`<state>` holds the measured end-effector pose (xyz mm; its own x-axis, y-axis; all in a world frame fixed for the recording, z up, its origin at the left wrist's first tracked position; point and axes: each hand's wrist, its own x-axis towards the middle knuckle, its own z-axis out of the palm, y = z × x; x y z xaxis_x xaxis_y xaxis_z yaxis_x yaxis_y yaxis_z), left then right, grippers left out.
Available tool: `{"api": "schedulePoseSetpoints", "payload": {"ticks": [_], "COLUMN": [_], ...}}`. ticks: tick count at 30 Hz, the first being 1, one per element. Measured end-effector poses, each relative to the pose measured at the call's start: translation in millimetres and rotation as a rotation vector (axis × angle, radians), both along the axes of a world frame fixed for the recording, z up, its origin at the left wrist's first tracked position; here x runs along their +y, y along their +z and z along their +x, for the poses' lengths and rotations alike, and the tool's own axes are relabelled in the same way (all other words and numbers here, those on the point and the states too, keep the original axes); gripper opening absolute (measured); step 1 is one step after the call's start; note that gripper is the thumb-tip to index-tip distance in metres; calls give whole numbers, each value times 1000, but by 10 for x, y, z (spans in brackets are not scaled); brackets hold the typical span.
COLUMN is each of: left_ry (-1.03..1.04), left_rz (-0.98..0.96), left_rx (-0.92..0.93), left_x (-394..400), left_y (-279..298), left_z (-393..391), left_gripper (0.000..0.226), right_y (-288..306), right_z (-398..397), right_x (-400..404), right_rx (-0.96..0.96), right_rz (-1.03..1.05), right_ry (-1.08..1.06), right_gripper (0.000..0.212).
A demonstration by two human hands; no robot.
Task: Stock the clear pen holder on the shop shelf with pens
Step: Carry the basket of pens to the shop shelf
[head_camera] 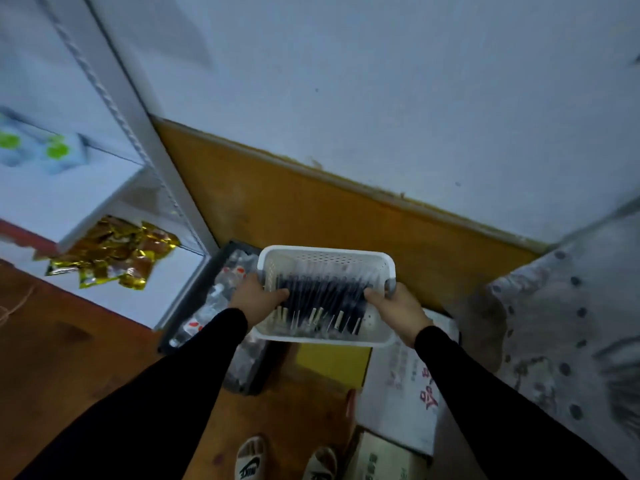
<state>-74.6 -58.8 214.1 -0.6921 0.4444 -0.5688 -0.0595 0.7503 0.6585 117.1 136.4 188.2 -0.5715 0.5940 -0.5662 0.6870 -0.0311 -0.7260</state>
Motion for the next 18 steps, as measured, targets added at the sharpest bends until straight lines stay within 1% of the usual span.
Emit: {"api": "schedulePoseSetpoints", "payload": {"ticks": [2,3,6,7,8,11,13,15,18], "left_ry": [71,107,201,232,266,374,448,520,614], "left_rz": [30,47,97,110,119,163,202,234,246], "left_rx": [34,51,80,86,93,100,110,106,115], "left_x": [-183,-286,-633,-785,-945,-1454,-1792,-2145,-2711], "left_y": [270,424,825,934,1026,1231,1375,1480,1596], "left_z": [-111,-148,-235,-270,-303,-395,-422,-449,-494], "left_gripper": [45,39,31,28,27,33,32,29,31], "right_y": [260,389,751,867,1003,1381,1582,1747,1870], "right_z": [-207,-321,-653,-763,-876,-1192,-1388,-1557,-1820], "right_x": [-63,-109,-300,-385,-490,-903,-1201,-1531,-2038], "right_rx": [-6,-4,34,41,50,105,129,145,158], "right_rz": [33,47,79,88,93,95,74,82,79], "right_ry": [63,94,228,283,326,430,453,501,576], "right_gripper": [42,44,65,68,61,34,25,23,29]}}
